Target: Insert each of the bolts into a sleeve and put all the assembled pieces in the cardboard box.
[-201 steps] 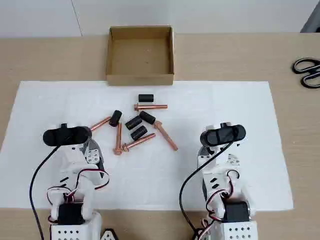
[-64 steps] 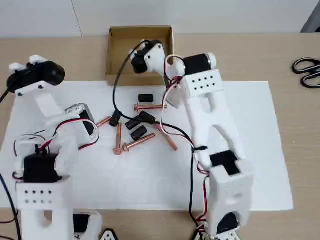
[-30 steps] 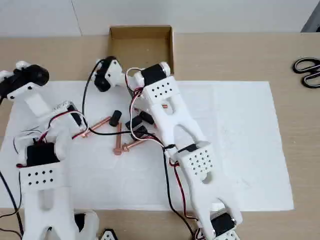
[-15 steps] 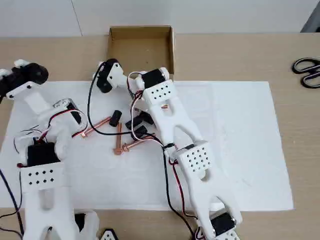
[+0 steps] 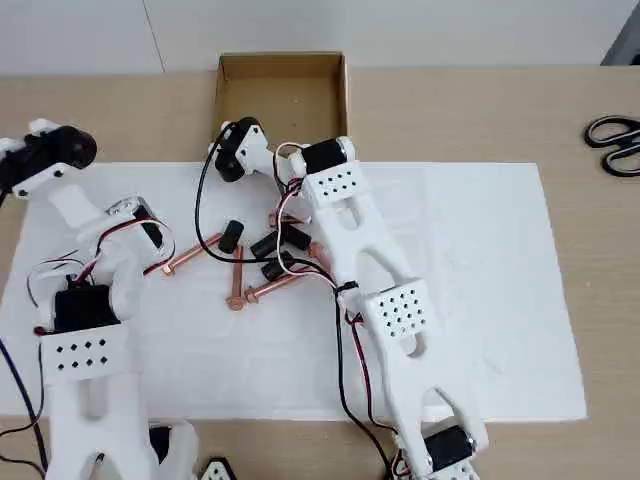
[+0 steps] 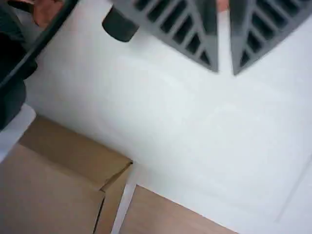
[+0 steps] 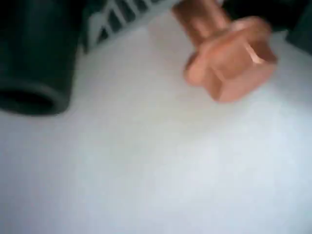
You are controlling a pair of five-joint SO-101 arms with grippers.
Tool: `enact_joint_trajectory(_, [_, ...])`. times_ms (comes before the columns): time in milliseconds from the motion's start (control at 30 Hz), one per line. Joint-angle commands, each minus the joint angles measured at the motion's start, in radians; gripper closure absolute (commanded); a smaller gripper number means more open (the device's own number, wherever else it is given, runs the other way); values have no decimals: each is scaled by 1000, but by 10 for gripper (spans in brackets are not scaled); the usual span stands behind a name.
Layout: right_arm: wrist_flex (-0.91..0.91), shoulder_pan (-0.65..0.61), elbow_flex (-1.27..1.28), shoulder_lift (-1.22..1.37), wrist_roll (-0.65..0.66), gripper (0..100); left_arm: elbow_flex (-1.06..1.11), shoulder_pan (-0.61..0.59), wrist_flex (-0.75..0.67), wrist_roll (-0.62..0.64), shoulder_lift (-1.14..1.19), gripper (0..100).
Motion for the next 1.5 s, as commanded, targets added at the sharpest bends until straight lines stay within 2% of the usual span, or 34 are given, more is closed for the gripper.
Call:
enact_joint_trajectory(0, [-4,5,2,12,3,911,-12,0,-23,5,-5,994])
enact_joint_trajectory(100, [-22,4,0,12,0,998,-12,0,-23,5,-5,994])
enact_joint_trajectory(267, [-31,8,-14,4,-29,995,-12,0,-23,6,-5,994])
enact_joint_trajectory(367, [-4,18,-114,4,-69,995,-13,0,-23,6,-5,994])
enact_joint_trajectory(600, [188,24,-419,4,-140,995,-90,2,68,5,-5,994])
enact_joint_trajectory(700, [271,22,-463,-1,-175,995,-119,2,97,3,-5,994])
enact_joint_trajectory(867, [306,21,-457,-99,-331,995,-114,3,98,-2,-5,993])
enact_joint_trajectory(1000, [321,-5,-451,-185,-384,995,-114,89,155,-140,-5,993])
enact_joint_trajectory(1100, [323,-18,-368,-268,-382,995,-116,178,203,-270,-5,993])
enact_joint_trajectory(1200, [325,-13,-198,-403,-381,995,-116,239,224,-342,-5,994])
enact_joint_trajectory(1367, [321,-10,253,-665,-333,995,-120,259,219,-351,-5,994])
enact_joint_trajectory(1467, [320,-7,462,-812,-354,995,-120,259,219,-350,-5,994])
